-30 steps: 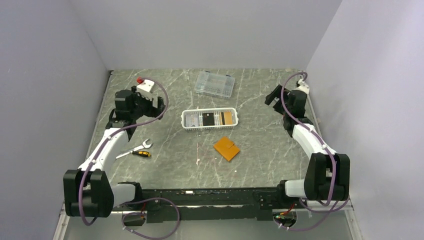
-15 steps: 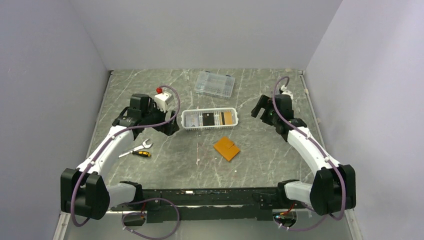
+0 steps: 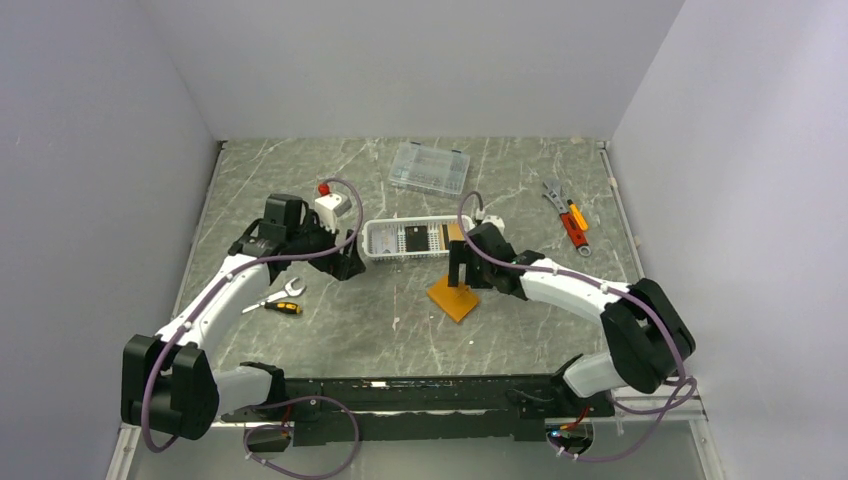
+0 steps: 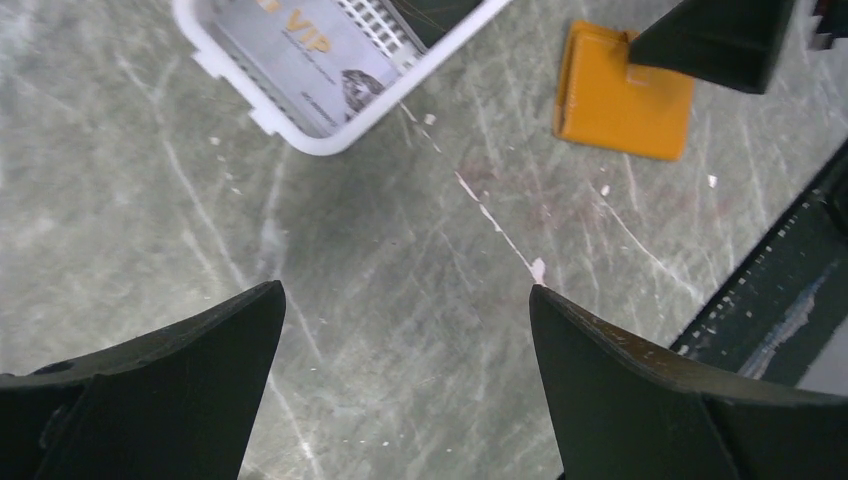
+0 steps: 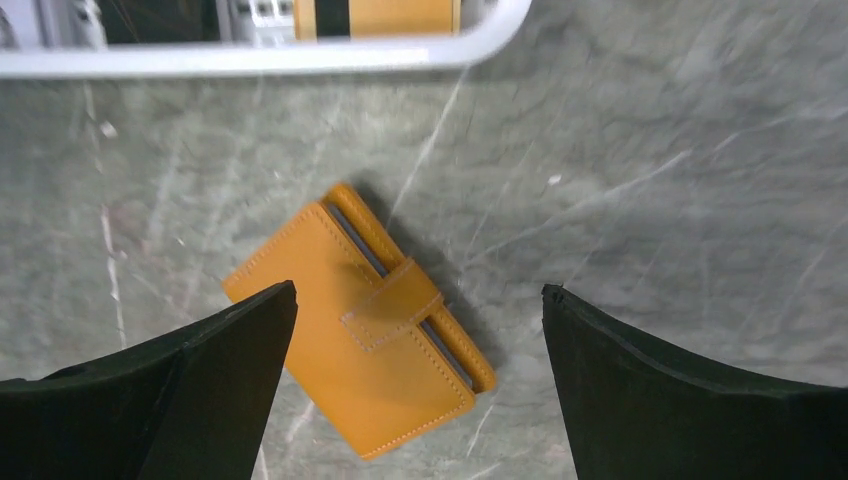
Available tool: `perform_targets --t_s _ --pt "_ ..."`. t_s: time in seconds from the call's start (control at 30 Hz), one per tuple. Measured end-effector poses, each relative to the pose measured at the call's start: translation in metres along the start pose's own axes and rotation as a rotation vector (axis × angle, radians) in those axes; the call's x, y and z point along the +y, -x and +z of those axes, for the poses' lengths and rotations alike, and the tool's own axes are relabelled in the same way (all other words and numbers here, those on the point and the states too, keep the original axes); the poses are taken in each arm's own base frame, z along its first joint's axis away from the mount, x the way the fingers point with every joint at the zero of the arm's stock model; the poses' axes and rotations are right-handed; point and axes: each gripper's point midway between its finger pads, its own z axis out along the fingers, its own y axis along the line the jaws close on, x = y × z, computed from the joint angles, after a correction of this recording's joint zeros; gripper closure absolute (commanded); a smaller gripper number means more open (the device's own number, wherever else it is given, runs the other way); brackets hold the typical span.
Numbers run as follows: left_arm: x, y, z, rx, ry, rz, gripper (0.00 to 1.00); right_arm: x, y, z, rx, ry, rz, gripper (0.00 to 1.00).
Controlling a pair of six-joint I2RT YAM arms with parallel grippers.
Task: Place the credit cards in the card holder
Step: Pick up the card holder from the center of the board.
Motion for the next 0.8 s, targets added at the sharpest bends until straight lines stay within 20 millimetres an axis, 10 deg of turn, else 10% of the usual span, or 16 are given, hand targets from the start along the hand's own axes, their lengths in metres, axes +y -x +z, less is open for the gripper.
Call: perform_targets --t_s 0.37,0.8 --pt "-0.049 -0.028 0.022 0.103 -0.173 -0.016 0.01 0.011 -0.049 0.009 0.084 0.071 0.045 0.29" --pt "-0.086 -0.059 0.071 0.241 -0.293 -0.103 0.01 0.021 -0.069 0.002 0.053 0.185 0.221 0.87"
